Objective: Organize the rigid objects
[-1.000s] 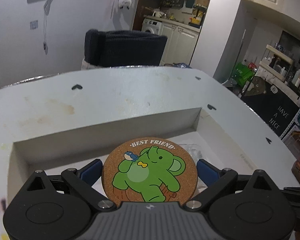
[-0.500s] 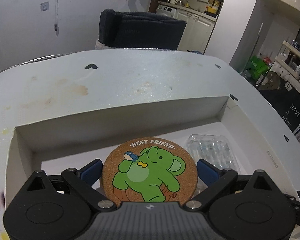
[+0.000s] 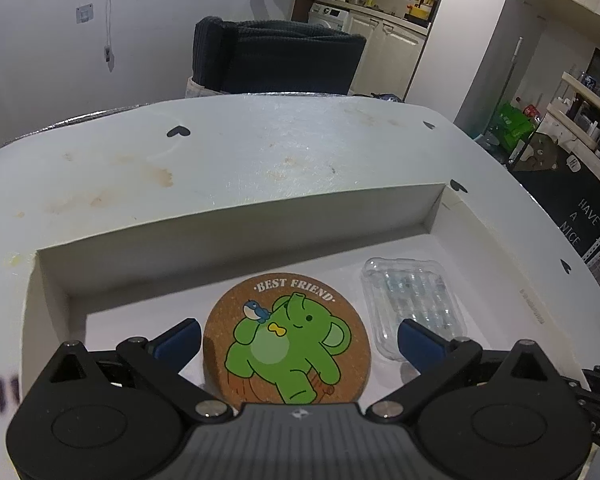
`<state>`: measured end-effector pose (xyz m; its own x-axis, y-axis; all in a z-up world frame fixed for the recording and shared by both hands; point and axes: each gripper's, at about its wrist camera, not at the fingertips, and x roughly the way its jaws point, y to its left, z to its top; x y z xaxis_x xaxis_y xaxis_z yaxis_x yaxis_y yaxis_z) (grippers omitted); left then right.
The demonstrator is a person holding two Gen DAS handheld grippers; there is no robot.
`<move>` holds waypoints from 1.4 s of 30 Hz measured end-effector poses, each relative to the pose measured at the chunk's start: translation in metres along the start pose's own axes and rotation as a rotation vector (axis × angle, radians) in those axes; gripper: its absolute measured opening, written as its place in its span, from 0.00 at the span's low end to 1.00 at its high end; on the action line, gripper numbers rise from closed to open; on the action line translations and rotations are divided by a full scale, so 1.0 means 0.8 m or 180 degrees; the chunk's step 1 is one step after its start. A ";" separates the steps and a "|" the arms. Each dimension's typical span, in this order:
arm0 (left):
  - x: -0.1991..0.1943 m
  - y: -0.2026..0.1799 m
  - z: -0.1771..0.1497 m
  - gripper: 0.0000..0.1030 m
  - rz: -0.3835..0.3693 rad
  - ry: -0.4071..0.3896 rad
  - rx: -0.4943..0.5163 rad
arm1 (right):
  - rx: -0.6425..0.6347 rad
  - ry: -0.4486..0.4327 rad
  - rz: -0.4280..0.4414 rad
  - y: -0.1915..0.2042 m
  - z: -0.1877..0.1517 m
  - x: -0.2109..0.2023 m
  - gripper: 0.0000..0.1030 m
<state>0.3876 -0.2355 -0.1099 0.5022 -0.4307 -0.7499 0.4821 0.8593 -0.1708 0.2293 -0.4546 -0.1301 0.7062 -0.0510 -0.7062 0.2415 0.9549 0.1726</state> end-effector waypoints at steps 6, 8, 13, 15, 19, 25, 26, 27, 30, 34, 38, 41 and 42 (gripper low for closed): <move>-0.033 -0.008 -0.001 1.00 -0.0050 -0.0101 0.0048 | 0.0001 0.0013 -0.0006 0.001 0.001 0.001 0.10; -0.048 -0.011 -0.003 1.00 -0.0055 -0.0152 0.0074 | 0.0001 0.0019 -0.0011 0.001 0.002 0.002 0.11; -0.089 -0.014 -0.010 1.00 -0.0088 -0.0297 0.0108 | 0.0000 0.0026 -0.0023 0.003 0.002 0.003 0.10; -0.105 -0.014 -0.013 1.00 -0.0096 -0.0350 0.0094 | -0.0018 0.0037 -0.0043 0.005 0.003 0.004 0.10; -0.138 -0.013 -0.021 1.00 -0.0081 -0.0468 0.0103 | -0.0053 0.0064 -0.0063 0.007 0.005 0.006 0.10; -0.189 -0.011 -0.043 1.00 -0.0052 -0.0652 0.0080 | -0.0093 0.0082 -0.0153 0.009 0.007 0.005 0.17; -0.196 -0.010 -0.047 1.00 -0.0044 -0.0677 0.0071 | -0.0098 0.0082 -0.0203 0.010 0.008 0.004 0.24; -0.204 -0.009 -0.051 1.00 -0.0029 -0.0705 0.0061 | -0.0102 0.0068 -0.0234 0.011 0.008 0.001 0.27; -0.224 -0.007 -0.066 1.00 0.0059 -0.0778 -0.0008 | -0.0106 -0.0023 -0.0237 0.012 0.009 -0.011 0.40; -0.247 -0.004 -0.083 1.00 0.0117 -0.0845 -0.0098 | -0.0192 -0.0194 -0.0233 0.024 0.012 -0.039 0.54; -0.268 -0.005 -0.103 1.00 0.0271 -0.0938 -0.0083 | -0.0264 -0.0374 -0.0226 0.041 0.013 -0.076 0.62; -0.284 -0.005 -0.121 1.00 0.0352 -0.1038 -0.0123 | -0.0325 -0.0562 -0.0156 0.056 0.010 -0.112 0.69; -0.289 -0.005 -0.126 1.00 0.0375 -0.1067 -0.0128 | -0.0343 -0.0617 -0.0130 0.061 0.008 -0.122 0.70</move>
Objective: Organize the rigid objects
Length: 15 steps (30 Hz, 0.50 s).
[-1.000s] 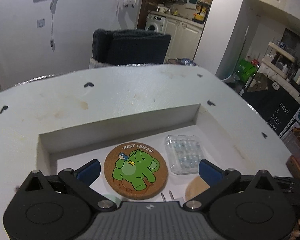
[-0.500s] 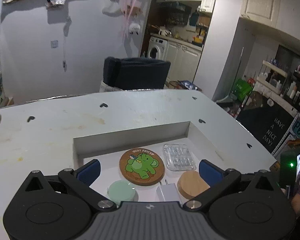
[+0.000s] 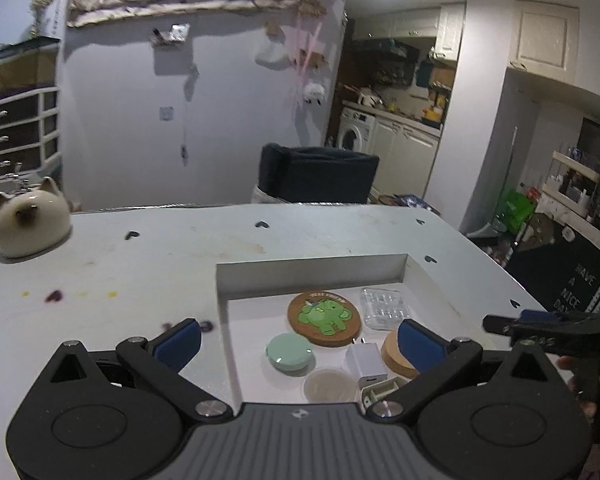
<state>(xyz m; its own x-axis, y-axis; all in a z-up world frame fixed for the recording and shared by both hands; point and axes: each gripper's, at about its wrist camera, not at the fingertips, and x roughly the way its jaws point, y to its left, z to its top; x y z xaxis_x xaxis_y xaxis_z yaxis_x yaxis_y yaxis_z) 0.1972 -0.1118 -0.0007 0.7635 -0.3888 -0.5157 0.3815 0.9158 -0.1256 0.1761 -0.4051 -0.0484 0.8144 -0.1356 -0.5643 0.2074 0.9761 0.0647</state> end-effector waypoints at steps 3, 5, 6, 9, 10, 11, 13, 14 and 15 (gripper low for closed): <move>-0.022 -0.001 -0.012 1.00 0.0133 -0.0108 0.0016 | -0.0053 -0.0149 0.0049 0.012 -0.002 -0.033 0.77; -0.034 -0.004 -0.020 1.00 0.0255 -0.0168 0.0045 | -0.0082 -0.0236 0.0060 0.020 -0.005 -0.055 0.79; -0.040 -0.004 -0.024 1.00 0.0284 -0.0197 0.0050 | -0.0092 -0.0263 0.0069 0.022 -0.008 -0.064 0.80; -0.058 -0.004 -0.037 1.00 0.0273 -0.0252 0.0010 | -0.0108 -0.0354 0.0093 0.028 -0.018 -0.089 0.87; -0.063 -0.005 -0.041 1.00 0.0282 -0.0264 0.0000 | -0.0115 -0.0380 0.0101 0.029 -0.022 -0.097 0.88; -0.068 -0.006 -0.044 1.00 0.0302 -0.0279 0.0001 | -0.0115 -0.0402 0.0100 0.030 -0.026 -0.105 0.91; -0.077 -0.011 -0.053 1.00 0.0395 -0.0319 0.0018 | -0.0116 -0.0456 0.0093 0.030 -0.034 -0.117 0.97; -0.082 -0.014 -0.057 1.00 0.0436 -0.0337 0.0030 | -0.0123 -0.0481 0.0094 0.031 -0.039 -0.124 0.97; -0.086 -0.017 -0.061 1.00 0.0474 -0.0348 0.0042 | -0.0126 -0.0496 0.0092 0.031 -0.042 -0.130 0.97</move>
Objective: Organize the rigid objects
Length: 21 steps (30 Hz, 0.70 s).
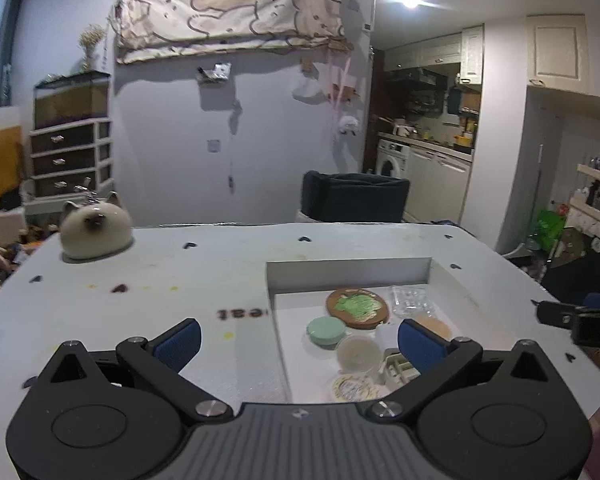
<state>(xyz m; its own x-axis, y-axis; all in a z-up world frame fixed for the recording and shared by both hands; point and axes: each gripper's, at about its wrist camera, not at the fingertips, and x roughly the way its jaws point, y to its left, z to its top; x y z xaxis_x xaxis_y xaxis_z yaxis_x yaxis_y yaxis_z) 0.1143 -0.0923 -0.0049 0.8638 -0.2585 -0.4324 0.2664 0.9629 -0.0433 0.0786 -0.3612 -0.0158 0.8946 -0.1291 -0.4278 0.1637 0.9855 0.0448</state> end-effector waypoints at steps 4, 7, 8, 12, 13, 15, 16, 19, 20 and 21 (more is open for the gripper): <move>-0.016 -0.008 -0.016 1.00 0.0037 0.0017 0.0003 | -0.0008 -0.0071 -0.0053 0.001 -0.010 -0.023 1.00; -0.027 -0.016 -0.027 1.00 0.0029 0.0025 0.0026 | -0.0025 -0.0116 -0.0016 0.003 -0.017 -0.038 1.00; -0.030 -0.018 -0.029 1.00 0.0036 0.0014 0.0052 | -0.0042 -0.0131 -0.0002 0.005 -0.019 -0.043 1.00; -0.044 -0.025 -0.034 1.00 0.0158 -0.0083 0.0100 | -0.0116 -0.0171 0.0012 0.012 -0.026 -0.055 1.00; -0.048 -0.026 -0.035 1.00 0.0179 -0.0103 0.0095 | -0.0122 -0.0176 0.0020 0.013 -0.027 -0.058 1.00; -0.053 -0.027 -0.037 1.00 0.0211 -0.0125 0.0094 | -0.0134 -0.0183 0.0026 0.014 -0.030 -0.060 1.00; -0.055 -0.028 -0.038 1.00 0.0228 -0.0132 0.0095 | -0.0138 -0.0188 0.0029 0.014 -0.031 -0.062 1.00; -0.060 -0.030 -0.042 1.00 0.0248 -0.0124 0.0093 | -0.0170 -0.0208 0.0055 0.017 -0.035 -0.070 1.00; -0.061 -0.031 -0.043 1.00 0.0245 -0.0116 0.0094 | -0.0183 -0.0218 0.0057 0.018 -0.036 -0.072 1.00; -0.062 -0.031 -0.044 1.00 0.0247 -0.0110 0.0095 | -0.0192 -0.0227 0.0060 0.019 -0.036 -0.074 1.00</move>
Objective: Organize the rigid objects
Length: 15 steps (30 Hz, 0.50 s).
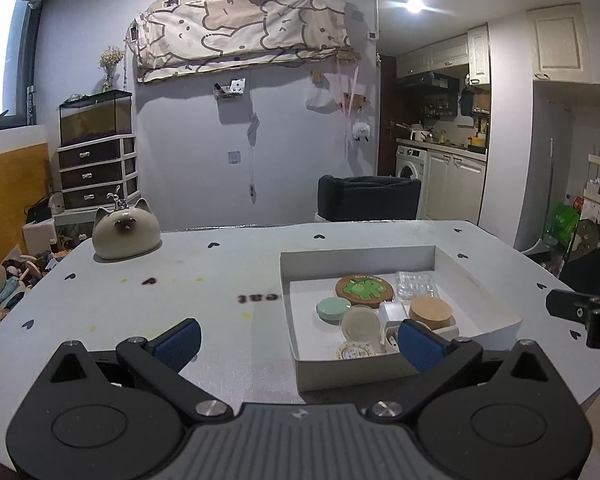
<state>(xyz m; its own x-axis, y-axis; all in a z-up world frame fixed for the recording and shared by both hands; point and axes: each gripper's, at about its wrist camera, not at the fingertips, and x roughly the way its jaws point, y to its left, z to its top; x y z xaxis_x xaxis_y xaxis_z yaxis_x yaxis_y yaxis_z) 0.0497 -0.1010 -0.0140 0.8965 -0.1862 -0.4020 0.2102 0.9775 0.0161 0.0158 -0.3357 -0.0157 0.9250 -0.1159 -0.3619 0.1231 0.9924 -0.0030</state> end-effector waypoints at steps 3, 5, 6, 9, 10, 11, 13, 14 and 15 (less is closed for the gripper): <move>-0.002 0.000 -0.002 1.00 0.0009 0.0012 -0.0017 | 0.0003 -0.0020 0.0008 0.002 0.000 -0.005 1.00; -0.004 0.001 -0.004 1.00 0.0005 0.0023 -0.0042 | 0.0014 -0.0027 0.0014 0.002 0.000 -0.007 1.00; -0.004 0.001 -0.004 1.00 0.0007 0.0030 -0.0056 | 0.0009 -0.0025 0.0013 0.002 -0.001 -0.008 1.00; -0.006 0.003 -0.005 1.00 0.0015 0.0034 -0.0086 | 0.0005 -0.0016 0.0020 0.001 -0.001 -0.009 1.00; -0.006 0.004 -0.005 1.00 0.0016 0.0033 -0.0096 | 0.0000 -0.0013 0.0019 0.002 -0.001 -0.010 1.00; -0.006 0.005 -0.005 1.00 0.0019 0.0035 -0.0104 | -0.0003 -0.0012 0.0016 0.002 -0.002 -0.011 1.00; -0.006 0.007 -0.006 1.00 0.0025 0.0040 -0.0124 | 0.0001 -0.0006 0.0017 0.001 -0.002 -0.010 1.00; -0.006 0.008 -0.006 1.00 0.0027 0.0042 -0.0130 | 0.0003 0.0000 0.0019 0.002 -0.002 -0.011 1.00; -0.006 0.009 -0.006 1.00 0.0031 0.0042 -0.0135 | 0.0006 0.0007 0.0019 0.001 -0.002 -0.011 1.00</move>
<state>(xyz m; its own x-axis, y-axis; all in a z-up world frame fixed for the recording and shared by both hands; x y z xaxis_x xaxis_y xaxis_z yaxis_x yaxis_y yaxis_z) 0.0448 -0.0929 -0.0160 0.8931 -0.1757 -0.4142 0.1847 0.9826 -0.0187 0.0070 -0.3335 -0.0143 0.9249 -0.1099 -0.3640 0.1183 0.9930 0.0008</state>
